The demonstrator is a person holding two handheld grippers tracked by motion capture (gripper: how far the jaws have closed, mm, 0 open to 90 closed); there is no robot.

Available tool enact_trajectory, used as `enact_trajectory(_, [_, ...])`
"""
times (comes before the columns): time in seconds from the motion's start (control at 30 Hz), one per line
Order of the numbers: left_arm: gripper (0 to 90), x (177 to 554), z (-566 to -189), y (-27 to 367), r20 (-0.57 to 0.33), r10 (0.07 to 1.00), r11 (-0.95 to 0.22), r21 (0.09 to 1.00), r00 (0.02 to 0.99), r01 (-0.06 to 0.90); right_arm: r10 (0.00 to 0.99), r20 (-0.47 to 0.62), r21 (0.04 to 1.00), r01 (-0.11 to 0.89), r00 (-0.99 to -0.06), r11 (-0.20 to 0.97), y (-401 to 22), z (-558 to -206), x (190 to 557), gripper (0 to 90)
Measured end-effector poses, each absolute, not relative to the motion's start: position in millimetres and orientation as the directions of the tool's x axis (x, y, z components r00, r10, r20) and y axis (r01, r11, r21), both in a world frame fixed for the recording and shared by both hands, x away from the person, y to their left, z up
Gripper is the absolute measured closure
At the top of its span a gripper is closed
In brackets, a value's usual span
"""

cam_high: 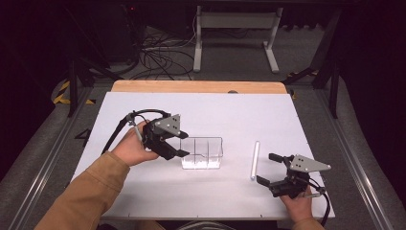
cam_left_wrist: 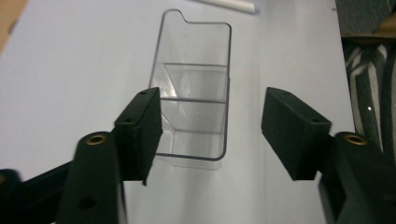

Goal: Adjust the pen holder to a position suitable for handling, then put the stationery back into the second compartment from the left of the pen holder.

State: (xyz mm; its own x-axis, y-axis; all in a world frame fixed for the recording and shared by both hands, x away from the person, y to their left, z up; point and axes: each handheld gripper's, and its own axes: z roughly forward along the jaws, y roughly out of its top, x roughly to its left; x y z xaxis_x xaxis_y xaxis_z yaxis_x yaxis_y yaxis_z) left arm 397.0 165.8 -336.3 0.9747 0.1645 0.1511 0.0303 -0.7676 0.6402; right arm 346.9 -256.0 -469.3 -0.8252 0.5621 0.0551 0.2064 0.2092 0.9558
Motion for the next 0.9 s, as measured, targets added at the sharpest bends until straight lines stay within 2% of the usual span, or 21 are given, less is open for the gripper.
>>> enact_trajectory(0.13, [29.6,393.6,-335.5,171.6,0.159,0.198,-0.729,0.684,0.967,0.036,0.571,0.048,0.957,0.201,-0.82,0.207,-256.1,-468.7,345.8,1.0])
enact_trajectory(0.37, [23.5,383.3,-336.3,190.3,0.14,0.274,-0.628,0.775,0.951,0.067,0.577,0.054,0.966,0.189,-0.815,0.177,-259.0,-465.0,344.9,0.0])
enact_trajectory(0.67, [12.0,372.8,-336.6,213.9,0.086,0.361,-0.499,0.859,0.928,0.115,0.597,0.03,0.969,0.17,-0.802,0.179,-259.7,-458.4,341.1,0.0])
enact_trajectory(0.9, [0.9,352.3,-344.6,232.2,0.082,0.465,-0.391,0.912,0.881,0.122,0.677,0.077,0.962,0.233,-0.732,0.143,-255.7,-454.5,343.6,0.7])
